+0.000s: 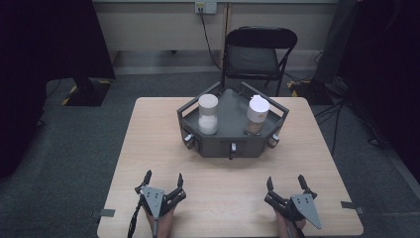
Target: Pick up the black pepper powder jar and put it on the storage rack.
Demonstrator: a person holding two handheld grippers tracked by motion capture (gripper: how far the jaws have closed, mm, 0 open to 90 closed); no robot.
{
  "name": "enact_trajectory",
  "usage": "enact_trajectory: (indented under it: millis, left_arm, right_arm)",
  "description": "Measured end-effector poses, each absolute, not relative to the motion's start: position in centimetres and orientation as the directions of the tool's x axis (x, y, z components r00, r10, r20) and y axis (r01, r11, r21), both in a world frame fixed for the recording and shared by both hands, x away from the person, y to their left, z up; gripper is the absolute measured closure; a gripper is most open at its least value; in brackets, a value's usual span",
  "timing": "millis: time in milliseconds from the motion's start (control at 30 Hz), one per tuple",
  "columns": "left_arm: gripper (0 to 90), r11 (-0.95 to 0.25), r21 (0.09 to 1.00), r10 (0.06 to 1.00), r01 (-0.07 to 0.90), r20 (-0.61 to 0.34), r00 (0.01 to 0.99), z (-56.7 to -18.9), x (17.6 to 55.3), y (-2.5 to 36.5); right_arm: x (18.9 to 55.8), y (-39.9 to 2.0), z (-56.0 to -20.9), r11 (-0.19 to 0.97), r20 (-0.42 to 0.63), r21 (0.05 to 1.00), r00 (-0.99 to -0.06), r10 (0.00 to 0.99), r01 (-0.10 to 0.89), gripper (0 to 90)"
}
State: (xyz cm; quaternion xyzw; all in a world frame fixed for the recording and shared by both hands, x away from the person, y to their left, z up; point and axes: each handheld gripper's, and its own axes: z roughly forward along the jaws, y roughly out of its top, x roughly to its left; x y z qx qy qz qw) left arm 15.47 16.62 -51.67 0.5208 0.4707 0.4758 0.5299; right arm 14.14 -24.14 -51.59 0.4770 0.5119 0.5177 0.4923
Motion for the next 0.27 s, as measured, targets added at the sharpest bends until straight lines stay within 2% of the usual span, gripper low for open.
enact_trajectory:
  millis: [267]
  left_arm:
    - [0.0, 0.005, 1.000, 0.995, -0.014, -0.003, 0.096, -51.67, 15.45, 16.49]
  right_arm:
    - [14.15, -24.16, -51.59, 0.009, -0.010, 1.000, -0.061, 0.998, -0.022, 0.0]
